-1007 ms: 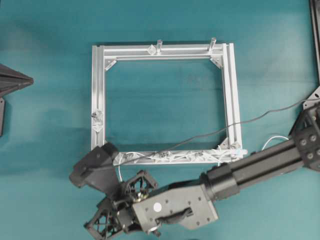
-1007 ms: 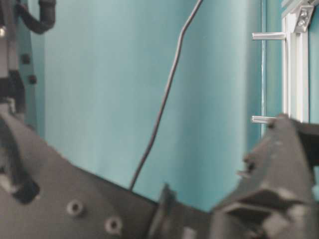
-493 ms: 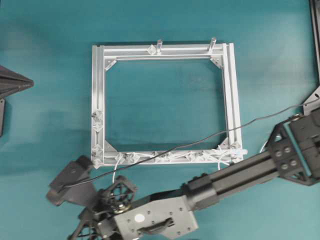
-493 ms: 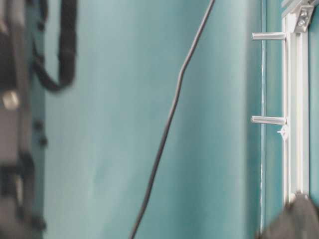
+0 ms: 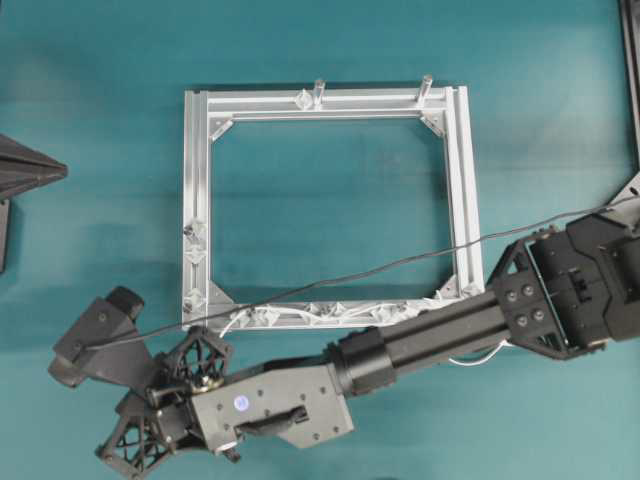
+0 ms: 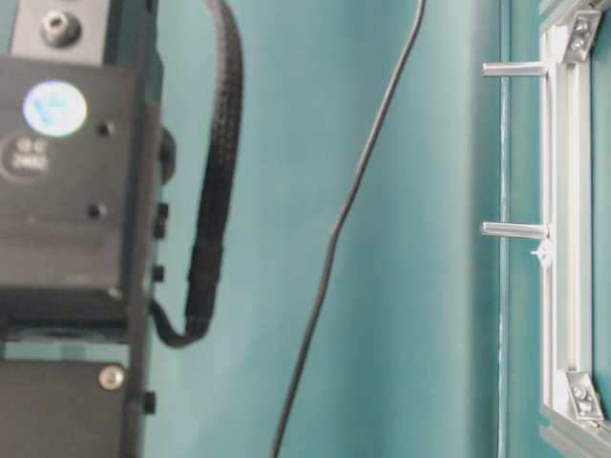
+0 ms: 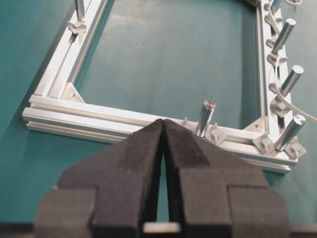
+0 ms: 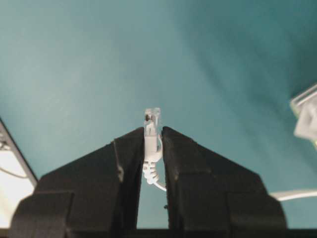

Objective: Move the cable alternately left and right between 8 closely spaced pins so it hooks onto each one.

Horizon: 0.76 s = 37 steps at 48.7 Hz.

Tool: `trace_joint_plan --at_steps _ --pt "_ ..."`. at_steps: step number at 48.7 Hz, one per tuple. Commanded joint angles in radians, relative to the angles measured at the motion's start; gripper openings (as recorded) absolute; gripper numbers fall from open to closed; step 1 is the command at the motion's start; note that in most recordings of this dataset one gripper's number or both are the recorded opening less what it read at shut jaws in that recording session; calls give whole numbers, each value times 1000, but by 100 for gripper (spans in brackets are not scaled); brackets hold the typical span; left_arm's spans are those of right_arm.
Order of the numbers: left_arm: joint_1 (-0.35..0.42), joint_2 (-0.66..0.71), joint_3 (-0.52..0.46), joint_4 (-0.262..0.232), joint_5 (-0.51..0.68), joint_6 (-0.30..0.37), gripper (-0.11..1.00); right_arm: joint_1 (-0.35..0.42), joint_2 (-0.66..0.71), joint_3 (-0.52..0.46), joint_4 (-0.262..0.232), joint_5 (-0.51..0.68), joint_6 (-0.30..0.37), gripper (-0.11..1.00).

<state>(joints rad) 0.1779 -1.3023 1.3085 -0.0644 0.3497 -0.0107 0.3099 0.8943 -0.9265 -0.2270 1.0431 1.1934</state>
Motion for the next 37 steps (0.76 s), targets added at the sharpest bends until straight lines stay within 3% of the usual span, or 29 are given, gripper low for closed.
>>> trace_joint_plan --at_steps 1,10,23,37 --pt "-2 6 -12 -2 -5 -6 0 -26 -29 -28 -8 -8 -20 13" --pt "-3 8 -11 -2 -3 -6 0 -77 -26 -28 -14 -12 -34 13" --pt "-2 8 -11 -2 -5 -6 0 -143 -26 -29 -17 -8 -109 13" --pt "-3 8 -11 -2 -5 -8 0 -173 -25 -28 -23 -2 -118 13"
